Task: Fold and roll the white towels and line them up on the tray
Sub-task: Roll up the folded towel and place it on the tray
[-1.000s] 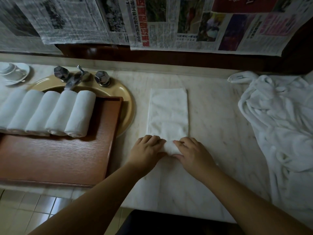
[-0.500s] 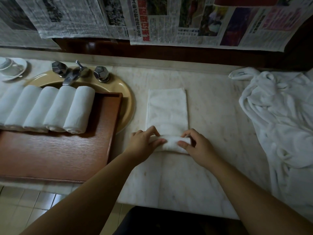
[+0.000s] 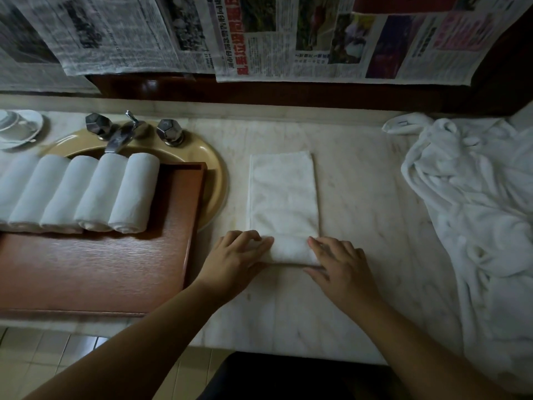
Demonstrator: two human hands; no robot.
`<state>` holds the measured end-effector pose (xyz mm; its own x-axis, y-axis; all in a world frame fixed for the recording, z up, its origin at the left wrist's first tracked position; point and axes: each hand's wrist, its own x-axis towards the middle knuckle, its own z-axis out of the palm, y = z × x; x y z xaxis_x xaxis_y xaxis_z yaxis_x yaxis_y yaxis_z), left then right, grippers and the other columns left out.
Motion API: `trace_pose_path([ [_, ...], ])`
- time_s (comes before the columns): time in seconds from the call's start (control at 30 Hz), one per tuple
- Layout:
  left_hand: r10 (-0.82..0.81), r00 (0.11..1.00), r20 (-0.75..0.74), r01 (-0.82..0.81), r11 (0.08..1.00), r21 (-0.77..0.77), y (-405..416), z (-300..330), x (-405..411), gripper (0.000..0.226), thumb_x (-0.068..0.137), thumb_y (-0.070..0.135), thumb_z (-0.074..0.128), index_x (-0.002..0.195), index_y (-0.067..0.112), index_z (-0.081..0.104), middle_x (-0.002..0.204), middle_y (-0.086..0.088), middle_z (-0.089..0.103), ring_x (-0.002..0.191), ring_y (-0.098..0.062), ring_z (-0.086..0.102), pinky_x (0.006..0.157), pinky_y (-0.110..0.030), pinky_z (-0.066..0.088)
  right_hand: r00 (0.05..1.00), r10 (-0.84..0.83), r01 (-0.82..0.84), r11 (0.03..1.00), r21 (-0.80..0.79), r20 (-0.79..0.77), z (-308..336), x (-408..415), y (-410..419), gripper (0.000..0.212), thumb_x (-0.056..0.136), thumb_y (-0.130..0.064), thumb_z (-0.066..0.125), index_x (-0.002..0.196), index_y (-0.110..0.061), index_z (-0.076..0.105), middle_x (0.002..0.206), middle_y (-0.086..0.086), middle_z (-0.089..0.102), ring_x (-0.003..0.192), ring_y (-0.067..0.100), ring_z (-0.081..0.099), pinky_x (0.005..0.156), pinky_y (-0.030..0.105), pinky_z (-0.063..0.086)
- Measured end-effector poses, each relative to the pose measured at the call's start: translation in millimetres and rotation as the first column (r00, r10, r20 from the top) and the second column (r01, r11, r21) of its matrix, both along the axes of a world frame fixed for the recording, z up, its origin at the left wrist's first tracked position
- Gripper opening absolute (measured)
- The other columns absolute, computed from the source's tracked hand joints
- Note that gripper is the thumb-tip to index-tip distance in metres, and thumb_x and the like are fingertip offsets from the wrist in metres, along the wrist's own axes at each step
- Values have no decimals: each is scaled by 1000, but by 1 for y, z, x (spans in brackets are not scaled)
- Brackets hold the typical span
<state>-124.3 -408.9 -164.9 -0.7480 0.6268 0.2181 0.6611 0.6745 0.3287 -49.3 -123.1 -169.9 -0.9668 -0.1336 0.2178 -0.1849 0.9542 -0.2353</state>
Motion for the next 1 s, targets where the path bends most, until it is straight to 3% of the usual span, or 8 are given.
trace_pose_path([
  [0.2, 87, 964, 252, -105, 993, 61, 1, 11, -28, 51, 94, 59, 61, 138, 35, 67, 120, 7, 68, 105, -20, 54, 91, -39, 54, 988, -22, 68, 952, -298, 154, -4, -17, 5, 53, 97, -55, 55, 138, -24, 64, 130, -7, 61, 107, 20, 57, 90, 36, 49],
  [0.33, 246, 822, 513, -294, 956, 12, 11, 15, -43, 51, 90, 74, 55, 129, 45, 68, 113, 8, 73, 106, -16, 56, 98, -37, 47, 927, -91, 268, 841, -469, 365, -4, -36, 4, 47, 98, -55, 55, 128, -21, 68, 122, -8, 64, 109, 15, 58, 94, 30, 45],
  [0.5, 297, 640, 708, -594, 776, 211, 23, 5, -42, 38, 81, 70, 73, 103, 47, 54, 84, 0, 64, 75, -16, 60, 65, -34, 48, 832, -124, 456, 709, -539, 541, 5, -59, 1, 17, 101, -42, 61, 94, -27, 62, 100, -1, 64, 95, 19, 62, 78, 30, 42],
  [0.6, 392, 634, 666, -664, 718, 209, 32, 8, -34, 28, 80, 67, 76, 91, 44, 62, 97, 5, 66, 95, -21, 62, 74, -39, 54, 820, -111, 509, 591, -626, 562, 7, -64, -1, 12, 99, -37, 67, 95, -30, 59, 89, -1, 62, 81, 17, 59, 71, 32, 43],
  [0.67, 505, 689, 520, -658, 736, 158, 35, 13, -30, 25, 83, 66, 75, 93, 43, 73, 109, 10, 63, 107, -21, 51, 88, -41, 51, 839, -113, 508, 514, -691, 532, 10, -65, -2, 17, 96, -33, 72, 101, -38, 57, 78, 0, 57, 68, 16, 54, 66, 31, 45],
  [0.8, 436, 899, -34, -433, 898, 78, 28, 12, -18, 33, 98, 52, 66, 115, 27, 79, 119, -1, 63, 103, -32, 51, 76, -40, 46, 973, -200, 231, 857, -460, 116, 10, -57, -7, 9, 92, -27, 76, 98, -34, 75, 98, -6, 61, 85, 18, 59, 74, 35, 52],
  [0.87, 303, 949, -83, -305, 952, -13, 20, 5, -9, 47, 99, 54, 61, 132, 21, 71, 124, 0, 61, 106, -29, 51, 77, -41, 46, 990, -132, 112, 948, -299, -51, 8, -46, -4, 14, 93, -27, 75, 106, -28, 80, 116, -4, 66, 98, 23, 59, 75, 37, 52],
  [1.0, 193, 981, -37, -195, 979, -65, 3, -3, -8, 61, 95, 46, 68, 147, 18, 58, 131, -1, 58, 104, -30, 58, 79, -42, 51, 1000, 0, 1, 978, -207, 5, 1, -29, 10, 49, 85, -37, 82, 132, -30, 70, 135, -9, 63, 112, 20, 60, 83, 37, 51],
])
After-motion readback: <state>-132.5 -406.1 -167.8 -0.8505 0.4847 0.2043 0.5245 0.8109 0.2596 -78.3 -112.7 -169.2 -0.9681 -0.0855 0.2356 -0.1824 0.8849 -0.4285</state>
